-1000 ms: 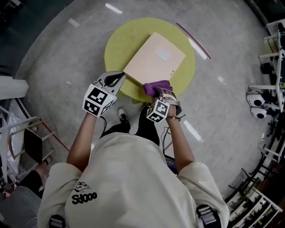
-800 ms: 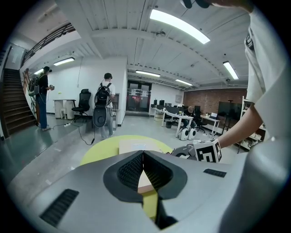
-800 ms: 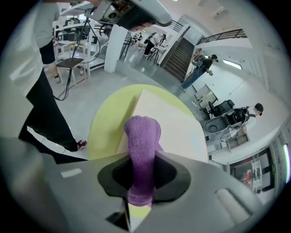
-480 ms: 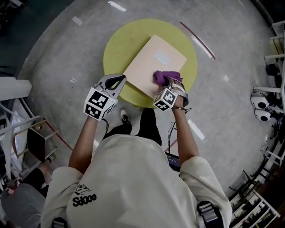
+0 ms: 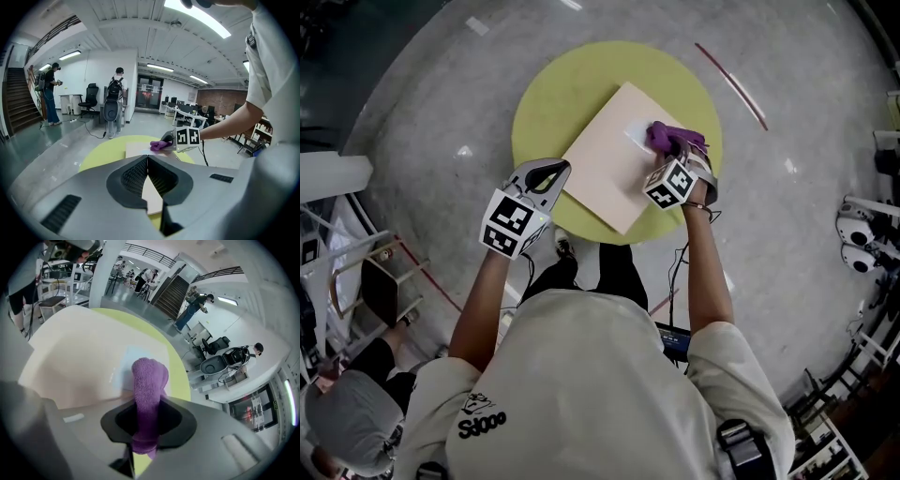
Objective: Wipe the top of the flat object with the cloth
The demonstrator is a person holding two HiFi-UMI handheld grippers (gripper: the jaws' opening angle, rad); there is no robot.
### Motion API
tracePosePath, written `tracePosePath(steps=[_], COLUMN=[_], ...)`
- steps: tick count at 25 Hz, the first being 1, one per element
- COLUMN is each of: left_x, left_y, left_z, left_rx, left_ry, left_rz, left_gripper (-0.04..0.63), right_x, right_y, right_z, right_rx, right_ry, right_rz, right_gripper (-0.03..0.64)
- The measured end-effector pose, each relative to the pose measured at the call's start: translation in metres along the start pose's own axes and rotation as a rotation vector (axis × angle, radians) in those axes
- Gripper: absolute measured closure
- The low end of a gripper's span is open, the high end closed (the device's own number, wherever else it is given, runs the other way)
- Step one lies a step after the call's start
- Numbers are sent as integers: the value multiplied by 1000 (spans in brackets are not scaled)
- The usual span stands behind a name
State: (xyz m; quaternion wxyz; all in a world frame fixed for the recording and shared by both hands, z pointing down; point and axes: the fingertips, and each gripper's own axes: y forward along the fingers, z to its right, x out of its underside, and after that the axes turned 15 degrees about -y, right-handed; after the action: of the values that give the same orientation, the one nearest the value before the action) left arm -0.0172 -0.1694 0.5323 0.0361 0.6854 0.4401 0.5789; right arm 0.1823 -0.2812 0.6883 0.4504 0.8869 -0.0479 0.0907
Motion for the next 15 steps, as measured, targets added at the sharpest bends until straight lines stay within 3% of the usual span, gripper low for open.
tracePosePath(steps=[8,15], left_x=[-7,-22], left_y=[17,18], left_z=[-18,-33], left_rx=[-33,-43], left_ry=[-28,8], left_rz=[-8,12], left_gripper=[589,589], right_x=[-12,-26], right_y=[32,22], right_z=[33,61], right_rx=[-59,16], right_ry=[-66,-36], right_rz=[22,47], right_gripper=[543,543])
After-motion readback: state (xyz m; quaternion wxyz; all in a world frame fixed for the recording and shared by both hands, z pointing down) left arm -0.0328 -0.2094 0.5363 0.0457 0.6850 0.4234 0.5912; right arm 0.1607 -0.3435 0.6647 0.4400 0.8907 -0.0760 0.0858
